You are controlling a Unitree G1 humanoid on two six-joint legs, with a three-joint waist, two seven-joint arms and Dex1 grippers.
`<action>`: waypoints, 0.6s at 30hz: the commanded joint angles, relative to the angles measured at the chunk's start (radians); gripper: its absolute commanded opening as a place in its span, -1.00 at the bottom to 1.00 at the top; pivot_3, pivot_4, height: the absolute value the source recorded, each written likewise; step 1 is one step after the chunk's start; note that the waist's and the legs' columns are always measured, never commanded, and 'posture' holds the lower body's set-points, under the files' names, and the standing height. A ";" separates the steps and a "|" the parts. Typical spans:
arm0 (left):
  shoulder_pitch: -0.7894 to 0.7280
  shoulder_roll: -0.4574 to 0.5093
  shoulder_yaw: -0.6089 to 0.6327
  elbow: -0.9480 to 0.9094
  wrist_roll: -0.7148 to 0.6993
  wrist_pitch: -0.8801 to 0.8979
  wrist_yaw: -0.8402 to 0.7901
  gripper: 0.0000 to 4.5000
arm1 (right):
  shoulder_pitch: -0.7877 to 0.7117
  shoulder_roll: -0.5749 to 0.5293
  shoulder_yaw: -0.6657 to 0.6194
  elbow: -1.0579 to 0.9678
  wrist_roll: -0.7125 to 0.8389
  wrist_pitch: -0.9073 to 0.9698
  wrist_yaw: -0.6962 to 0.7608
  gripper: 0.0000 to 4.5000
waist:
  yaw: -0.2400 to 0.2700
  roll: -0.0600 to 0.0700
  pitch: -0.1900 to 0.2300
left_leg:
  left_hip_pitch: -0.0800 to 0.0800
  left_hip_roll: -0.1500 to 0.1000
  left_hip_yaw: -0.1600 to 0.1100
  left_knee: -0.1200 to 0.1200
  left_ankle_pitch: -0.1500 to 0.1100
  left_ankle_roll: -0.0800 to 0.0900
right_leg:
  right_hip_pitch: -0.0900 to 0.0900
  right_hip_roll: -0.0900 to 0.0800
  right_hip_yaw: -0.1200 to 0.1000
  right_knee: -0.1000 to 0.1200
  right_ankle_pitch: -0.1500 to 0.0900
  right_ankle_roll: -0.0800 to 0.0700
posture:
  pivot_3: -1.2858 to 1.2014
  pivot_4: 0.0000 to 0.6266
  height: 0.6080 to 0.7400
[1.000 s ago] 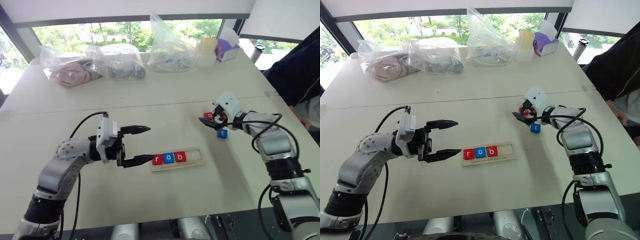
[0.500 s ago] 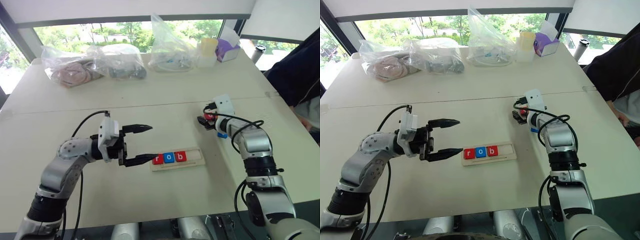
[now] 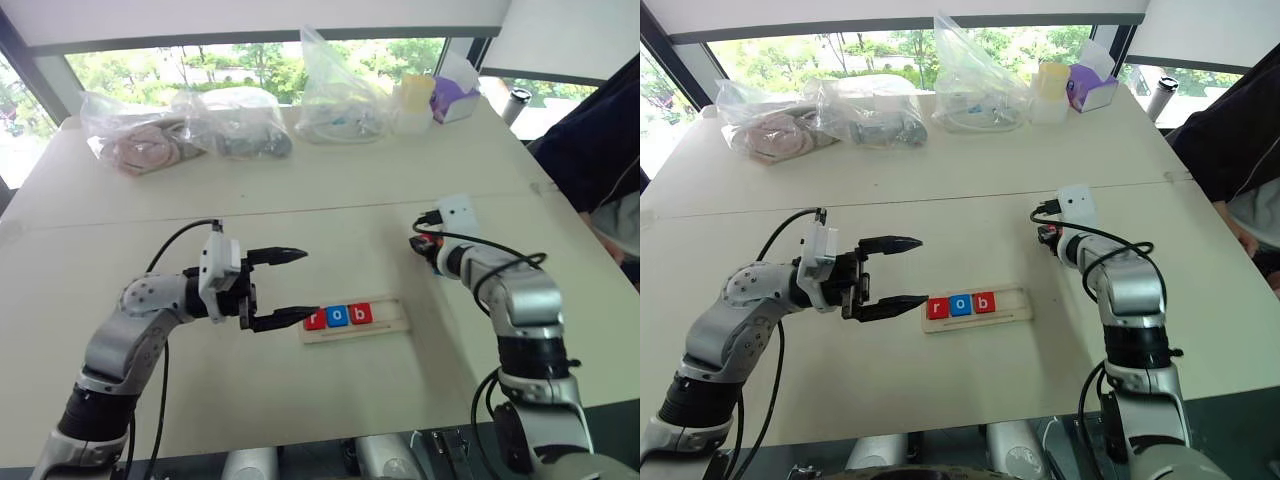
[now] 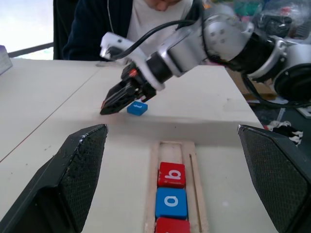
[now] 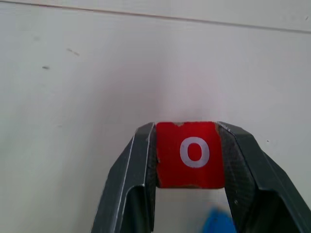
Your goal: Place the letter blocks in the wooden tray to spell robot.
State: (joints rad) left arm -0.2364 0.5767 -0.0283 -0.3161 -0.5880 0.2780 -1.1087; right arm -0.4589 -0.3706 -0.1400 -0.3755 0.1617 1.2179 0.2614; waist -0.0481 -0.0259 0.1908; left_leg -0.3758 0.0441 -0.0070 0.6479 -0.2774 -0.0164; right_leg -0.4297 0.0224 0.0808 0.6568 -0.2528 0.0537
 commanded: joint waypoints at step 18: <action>-0.019 -0.011 -0.008 0.011 0.002 -0.021 -0.030 1.00 | 0.334 0.190 -0.103 -0.480 -0.009 0.329 -0.121 -0.24 | 0.001 0.000 0.000 | 0.000 0.000 0.000 -0.001 0.001 -0.001 | 0.000 -0.001 0.000 -0.001 -0.004 0.000 | 0.03 -0.52 1.00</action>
State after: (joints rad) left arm -0.2444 0.5666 -0.0456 -0.2935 -0.5881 0.2753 -1.1374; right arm -0.1250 -0.1745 -0.2379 -0.8470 0.1567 1.5777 0.1409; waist -0.0474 -0.0257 0.1905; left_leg -0.3761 0.0437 -0.0067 0.6466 -0.2768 -0.0174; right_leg -0.4296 0.0214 0.0810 0.6552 -0.2572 0.0534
